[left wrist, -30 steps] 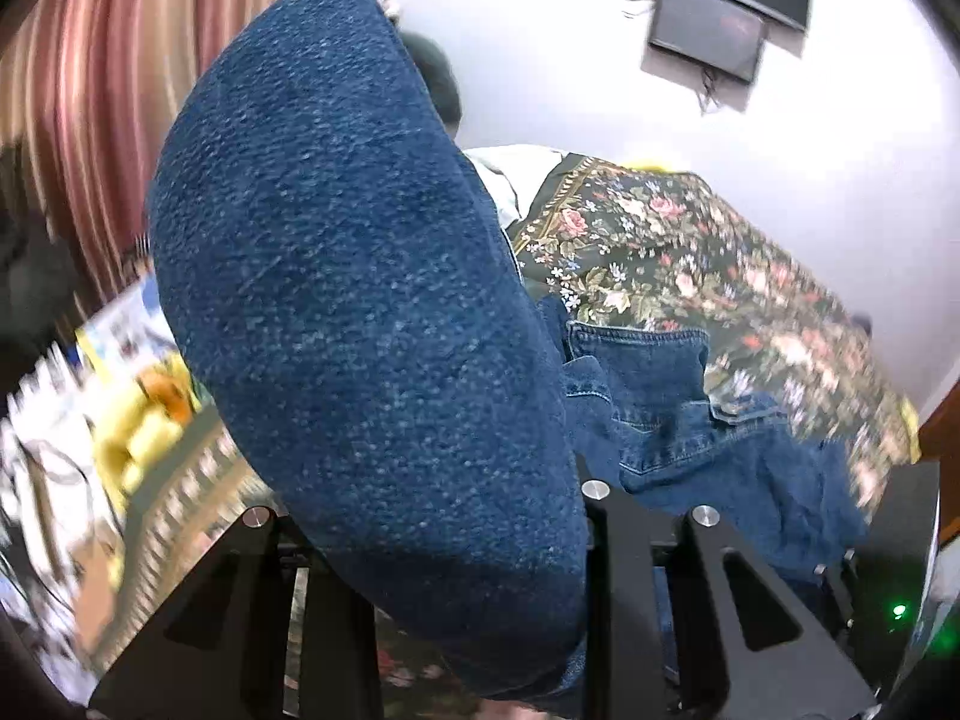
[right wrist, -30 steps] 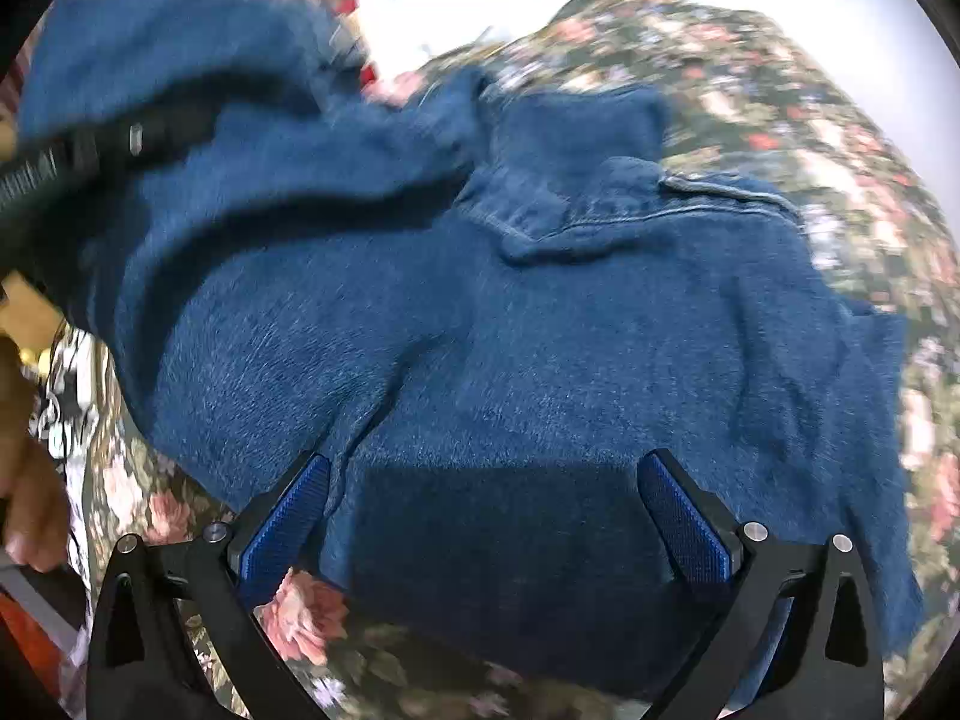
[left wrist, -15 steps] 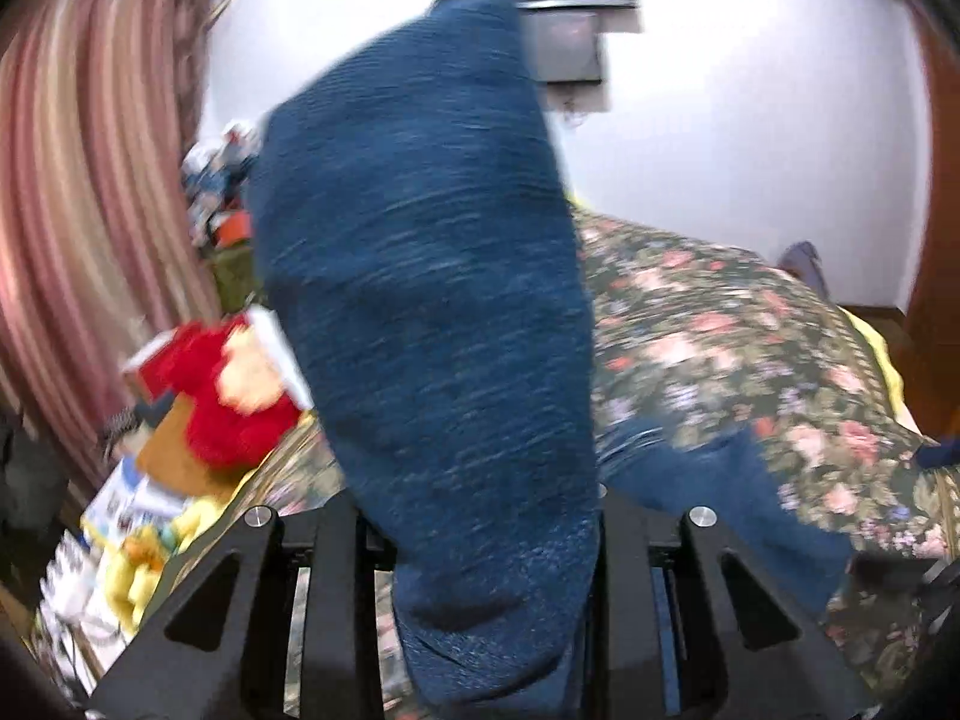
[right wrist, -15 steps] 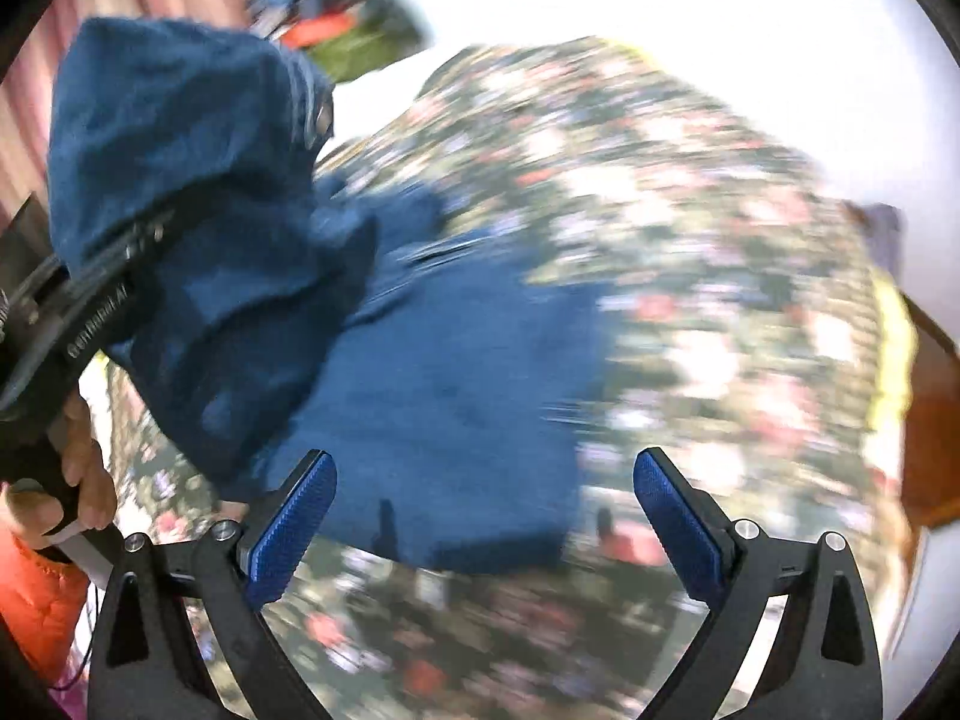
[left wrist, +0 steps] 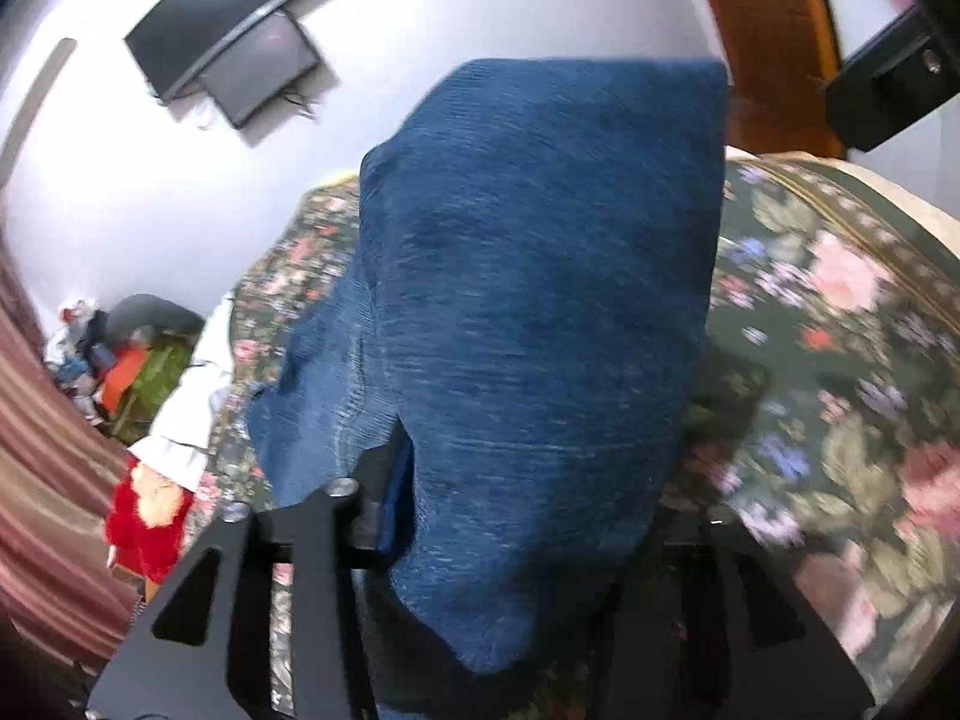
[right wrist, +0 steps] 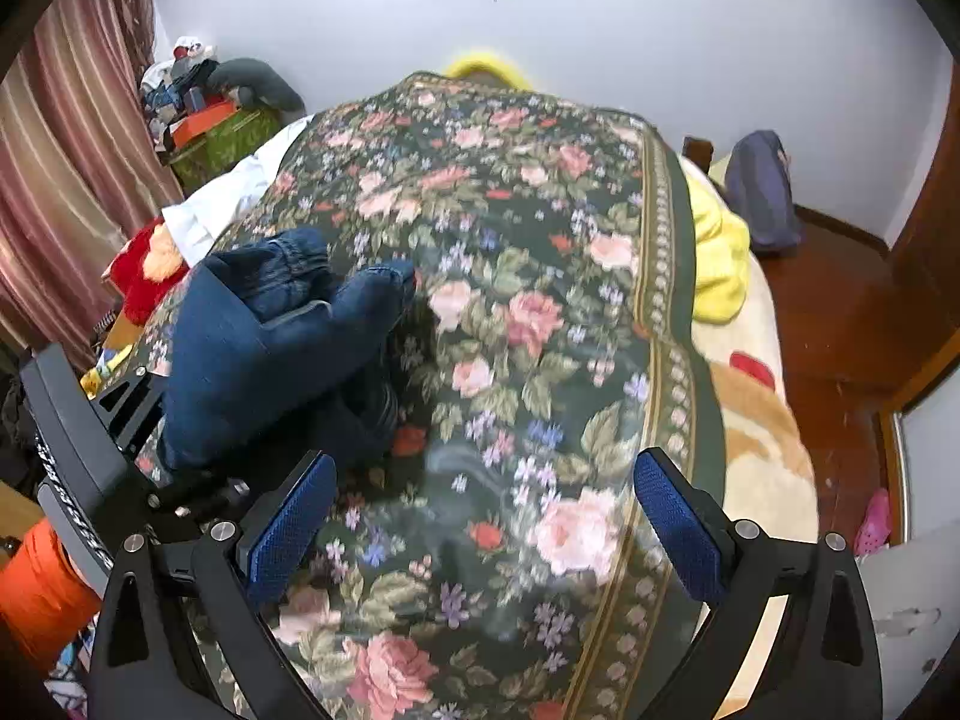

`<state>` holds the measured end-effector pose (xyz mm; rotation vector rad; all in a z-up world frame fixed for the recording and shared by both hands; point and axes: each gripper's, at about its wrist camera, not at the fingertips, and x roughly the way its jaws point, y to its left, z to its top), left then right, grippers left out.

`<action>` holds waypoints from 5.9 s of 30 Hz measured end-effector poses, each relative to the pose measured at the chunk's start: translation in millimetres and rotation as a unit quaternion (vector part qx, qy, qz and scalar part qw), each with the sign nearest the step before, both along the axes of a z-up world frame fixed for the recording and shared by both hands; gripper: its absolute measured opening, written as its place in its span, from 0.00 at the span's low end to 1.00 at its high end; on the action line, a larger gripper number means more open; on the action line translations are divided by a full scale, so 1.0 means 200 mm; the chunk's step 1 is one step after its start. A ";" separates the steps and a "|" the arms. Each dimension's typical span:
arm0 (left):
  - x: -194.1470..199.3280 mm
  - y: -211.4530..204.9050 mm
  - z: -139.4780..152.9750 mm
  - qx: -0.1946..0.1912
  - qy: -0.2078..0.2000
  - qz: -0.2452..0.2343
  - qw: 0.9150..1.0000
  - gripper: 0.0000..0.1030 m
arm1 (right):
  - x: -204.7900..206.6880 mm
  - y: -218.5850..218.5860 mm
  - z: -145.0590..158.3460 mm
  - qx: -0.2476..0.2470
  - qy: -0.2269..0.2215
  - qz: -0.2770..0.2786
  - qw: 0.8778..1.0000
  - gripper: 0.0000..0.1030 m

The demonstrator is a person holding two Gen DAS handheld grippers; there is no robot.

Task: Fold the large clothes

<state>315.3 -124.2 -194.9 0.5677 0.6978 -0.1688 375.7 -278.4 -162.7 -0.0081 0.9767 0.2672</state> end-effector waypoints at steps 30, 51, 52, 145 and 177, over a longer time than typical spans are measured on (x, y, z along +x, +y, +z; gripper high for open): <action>-0.07 0.81 0.11 -0.256 0.137 0.169 0.942 0.82 | 0.28 0.54 -0.20 0.012 0.060 0.080 0.995 0.97; -0.06 0.95 -0.07 -0.356 0.216 0.187 0.890 0.93 | 0.27 0.28 -0.32 0.062 0.158 0.094 0.981 1.00; -0.04 0.97 -0.06 -0.365 0.218 0.188 0.885 0.93 | 0.28 0.30 -0.30 0.052 0.153 0.100 0.982 1.00; -0.28 1.59 -0.26 -0.334 0.182 0.229 0.896 0.67 | 0.08 1.49 -0.67 0.107 0.218 0.198 0.950 0.55; 0.10 1.65 -0.02 -0.253 0.108 0.257 0.926 0.67 | 0.37 1.66 -0.27 0.035 0.086 0.241 0.966 0.64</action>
